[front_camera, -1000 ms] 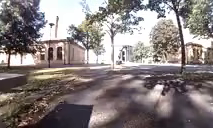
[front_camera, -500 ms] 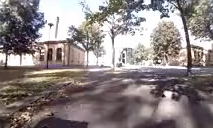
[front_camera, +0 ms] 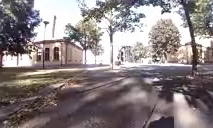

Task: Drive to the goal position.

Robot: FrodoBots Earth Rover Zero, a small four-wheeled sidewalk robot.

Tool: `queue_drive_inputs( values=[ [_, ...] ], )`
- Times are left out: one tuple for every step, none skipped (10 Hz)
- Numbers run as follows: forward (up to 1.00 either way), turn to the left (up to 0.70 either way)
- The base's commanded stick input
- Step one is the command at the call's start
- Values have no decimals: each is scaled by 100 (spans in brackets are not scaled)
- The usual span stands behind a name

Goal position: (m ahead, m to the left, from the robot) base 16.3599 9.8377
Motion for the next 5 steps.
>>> queue_drive_inputs(
  values=[
    [70, 0],
    [70, 0],
    [70, 0],
    [70, 0],
    [70, 0]
  ],
)
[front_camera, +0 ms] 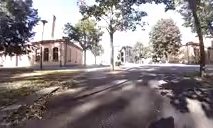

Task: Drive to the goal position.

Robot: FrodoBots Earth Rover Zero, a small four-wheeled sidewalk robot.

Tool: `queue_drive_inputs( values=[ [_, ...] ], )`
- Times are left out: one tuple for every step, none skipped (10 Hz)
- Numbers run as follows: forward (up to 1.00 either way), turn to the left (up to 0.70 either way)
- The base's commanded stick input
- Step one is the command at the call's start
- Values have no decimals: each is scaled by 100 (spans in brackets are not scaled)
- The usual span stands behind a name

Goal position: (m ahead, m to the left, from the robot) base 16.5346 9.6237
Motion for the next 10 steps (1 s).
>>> queue_drive_inputs(
  values=[
    [70, 0],
    [70, 0],
    [70, 0],
    [70, 0],
    [70, 12],
    [70, 31],
    [70, 35],
    [70, 24],
    [70, 0],
    [70, 0]
  ],
)
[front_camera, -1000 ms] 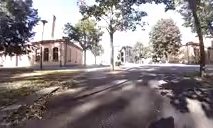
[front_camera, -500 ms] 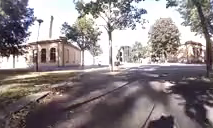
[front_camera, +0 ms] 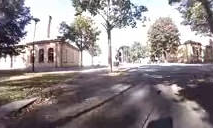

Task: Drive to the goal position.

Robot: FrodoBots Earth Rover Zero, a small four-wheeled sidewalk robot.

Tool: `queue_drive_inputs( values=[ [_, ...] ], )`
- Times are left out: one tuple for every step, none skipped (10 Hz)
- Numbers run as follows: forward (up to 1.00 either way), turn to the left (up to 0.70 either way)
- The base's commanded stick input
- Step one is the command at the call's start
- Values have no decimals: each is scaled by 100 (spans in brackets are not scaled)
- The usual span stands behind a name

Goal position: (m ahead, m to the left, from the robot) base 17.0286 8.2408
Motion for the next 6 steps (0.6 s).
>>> queue_drive_inputs(
  values=[
    [70, 0],
    [70, 0],
    [70, 0],
    [70, 0],
    [70, 0],
    [70, 0]
  ],
)
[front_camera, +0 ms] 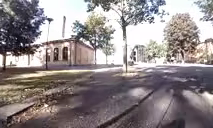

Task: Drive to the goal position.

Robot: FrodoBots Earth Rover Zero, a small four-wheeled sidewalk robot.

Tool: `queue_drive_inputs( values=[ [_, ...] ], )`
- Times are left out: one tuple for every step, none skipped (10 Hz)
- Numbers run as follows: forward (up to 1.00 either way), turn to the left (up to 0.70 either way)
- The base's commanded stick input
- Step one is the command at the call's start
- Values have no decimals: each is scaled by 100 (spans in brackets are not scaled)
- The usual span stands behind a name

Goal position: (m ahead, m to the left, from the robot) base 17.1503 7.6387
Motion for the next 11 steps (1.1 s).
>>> queue_drive_inputs(
  values=[
    [70, 0],
    [70, 0],
    [70, 0],
    [70, 0],
    [70, 0],
    [70, 0],
    [70, 0],
    [70, 0],
    [70, 0],
    [70, 0],
    [70, 0]
  ],
)
